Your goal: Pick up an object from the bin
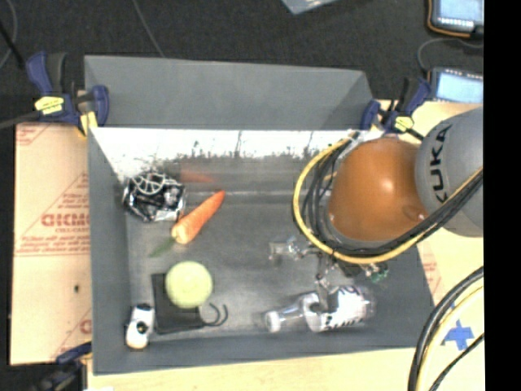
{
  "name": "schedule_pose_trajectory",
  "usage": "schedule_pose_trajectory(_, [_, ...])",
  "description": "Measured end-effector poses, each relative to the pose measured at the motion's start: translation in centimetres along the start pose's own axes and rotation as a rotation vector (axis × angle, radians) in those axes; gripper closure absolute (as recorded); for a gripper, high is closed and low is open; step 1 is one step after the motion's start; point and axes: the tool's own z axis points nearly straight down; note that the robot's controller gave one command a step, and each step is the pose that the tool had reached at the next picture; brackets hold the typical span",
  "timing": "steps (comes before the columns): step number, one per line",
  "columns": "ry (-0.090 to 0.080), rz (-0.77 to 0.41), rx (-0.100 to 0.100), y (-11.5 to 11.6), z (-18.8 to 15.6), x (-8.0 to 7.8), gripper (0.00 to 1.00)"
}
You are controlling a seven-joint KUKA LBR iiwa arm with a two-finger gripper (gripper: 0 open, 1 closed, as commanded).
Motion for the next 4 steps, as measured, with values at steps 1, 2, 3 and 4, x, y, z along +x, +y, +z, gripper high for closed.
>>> schedule_pose_trajectory(1, [0.004, 0.088, -0.004, 2.2, -2.7, -1.9, 0.00])
schedule_pose_trajectory(2, [-0.002, 0.332, -0.002, 3.0, -4.4, -3.8, 0.00])
schedule_pose_trajectory(3, [0.001, 0.298, -0.002, 4.6, -5.1, -2.9, 0.00])
schedule_pose_trajectory(4, [-0.001, 0.426, -0.002, 7.3, -7.1, -4.3, 0.00])
